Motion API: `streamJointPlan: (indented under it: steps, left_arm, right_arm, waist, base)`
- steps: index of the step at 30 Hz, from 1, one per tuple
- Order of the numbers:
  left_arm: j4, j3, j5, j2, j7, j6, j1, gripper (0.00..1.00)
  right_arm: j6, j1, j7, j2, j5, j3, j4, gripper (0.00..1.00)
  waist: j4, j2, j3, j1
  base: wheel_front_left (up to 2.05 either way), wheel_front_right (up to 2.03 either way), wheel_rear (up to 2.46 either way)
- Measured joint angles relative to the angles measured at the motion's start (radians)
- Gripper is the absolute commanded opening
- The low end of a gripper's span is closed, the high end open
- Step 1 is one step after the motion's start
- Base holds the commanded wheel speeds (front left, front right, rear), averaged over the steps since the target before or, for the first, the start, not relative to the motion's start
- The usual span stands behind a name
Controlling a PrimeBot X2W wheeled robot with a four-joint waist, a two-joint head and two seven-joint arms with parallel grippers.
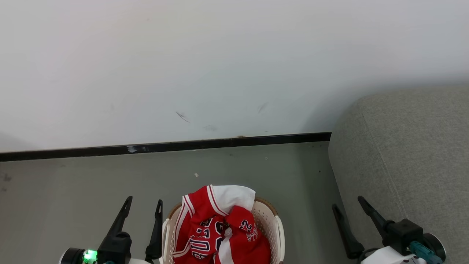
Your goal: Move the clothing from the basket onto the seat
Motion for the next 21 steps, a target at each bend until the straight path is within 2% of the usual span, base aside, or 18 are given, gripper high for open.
streamJointPlan:
  steps: [21]
  left_arm:
    - [0.014,0.03,-0.01,-0.005,0.0,0.0,0.0,1.0]
  right_arm:
    - [0.0,0.0,0.0,0.001,0.007,-0.024,-0.021,1.0]
  waist:
    - [-0.004,0.0,0.003,-0.0001]
  base:
    - [0.0,0.0,0.0]
